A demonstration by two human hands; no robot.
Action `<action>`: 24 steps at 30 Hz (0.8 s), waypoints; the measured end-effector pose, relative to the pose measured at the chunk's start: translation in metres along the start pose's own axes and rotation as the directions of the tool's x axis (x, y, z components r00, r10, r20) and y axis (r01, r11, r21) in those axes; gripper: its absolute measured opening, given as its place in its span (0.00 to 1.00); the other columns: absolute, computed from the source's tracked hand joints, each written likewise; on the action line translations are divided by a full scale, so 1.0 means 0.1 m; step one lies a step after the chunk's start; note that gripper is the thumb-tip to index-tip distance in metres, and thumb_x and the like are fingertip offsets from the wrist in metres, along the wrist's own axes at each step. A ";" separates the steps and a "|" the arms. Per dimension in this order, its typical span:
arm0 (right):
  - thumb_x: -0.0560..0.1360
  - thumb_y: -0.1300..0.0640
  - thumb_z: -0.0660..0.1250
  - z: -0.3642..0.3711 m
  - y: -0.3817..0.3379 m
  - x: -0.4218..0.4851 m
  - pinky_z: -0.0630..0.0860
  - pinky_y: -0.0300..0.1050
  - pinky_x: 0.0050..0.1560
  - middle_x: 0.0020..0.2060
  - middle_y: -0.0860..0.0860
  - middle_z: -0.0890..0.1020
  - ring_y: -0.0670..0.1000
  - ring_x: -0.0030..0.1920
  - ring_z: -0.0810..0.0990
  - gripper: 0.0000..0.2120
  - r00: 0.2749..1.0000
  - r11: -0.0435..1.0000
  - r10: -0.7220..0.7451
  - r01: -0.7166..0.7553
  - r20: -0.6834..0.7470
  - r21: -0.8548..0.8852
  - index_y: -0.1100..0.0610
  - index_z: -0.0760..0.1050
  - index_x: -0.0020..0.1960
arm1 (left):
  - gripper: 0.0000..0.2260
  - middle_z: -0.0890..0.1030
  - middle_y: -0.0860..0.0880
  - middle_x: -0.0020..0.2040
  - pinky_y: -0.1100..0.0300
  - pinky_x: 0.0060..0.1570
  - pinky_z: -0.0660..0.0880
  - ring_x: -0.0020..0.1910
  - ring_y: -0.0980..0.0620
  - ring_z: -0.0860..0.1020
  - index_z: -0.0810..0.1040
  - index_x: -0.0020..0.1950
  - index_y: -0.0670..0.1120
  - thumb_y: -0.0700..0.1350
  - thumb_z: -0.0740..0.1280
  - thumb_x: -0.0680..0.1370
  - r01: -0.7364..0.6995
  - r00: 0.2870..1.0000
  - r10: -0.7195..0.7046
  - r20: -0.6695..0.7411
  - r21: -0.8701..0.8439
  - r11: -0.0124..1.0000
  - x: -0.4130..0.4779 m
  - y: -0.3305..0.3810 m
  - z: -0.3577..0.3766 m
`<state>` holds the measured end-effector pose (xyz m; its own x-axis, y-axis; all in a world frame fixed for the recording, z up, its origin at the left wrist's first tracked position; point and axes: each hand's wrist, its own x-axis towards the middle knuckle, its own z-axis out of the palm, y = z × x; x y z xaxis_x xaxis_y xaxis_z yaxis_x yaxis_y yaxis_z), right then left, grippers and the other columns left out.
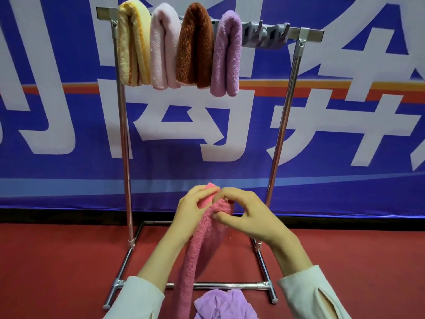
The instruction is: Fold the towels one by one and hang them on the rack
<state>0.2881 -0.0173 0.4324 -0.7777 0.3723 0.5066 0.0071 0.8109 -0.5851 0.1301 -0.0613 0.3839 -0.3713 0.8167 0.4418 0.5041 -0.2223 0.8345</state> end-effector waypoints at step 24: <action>0.61 0.42 0.77 -0.09 0.34 -0.02 0.78 0.56 0.45 0.34 0.44 0.82 0.47 0.37 0.79 0.23 0.870 0.903 0.407 -0.429 -0.276 -0.018 0.43 0.64 0.44 | 0.08 0.85 0.46 0.44 0.57 0.46 0.75 0.40 0.51 0.81 0.70 0.53 0.47 0.40 0.67 0.77 0.258 0.964 -0.184 0.192 -0.510 0.821 -0.05 0.19 0.13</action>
<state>0.2955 0.0141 0.4173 -0.5002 0.7792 0.3777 0.3512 0.5812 -0.7341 0.1513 -0.0627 0.3936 -0.3013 0.9304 0.2088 -0.0798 -0.2429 0.9668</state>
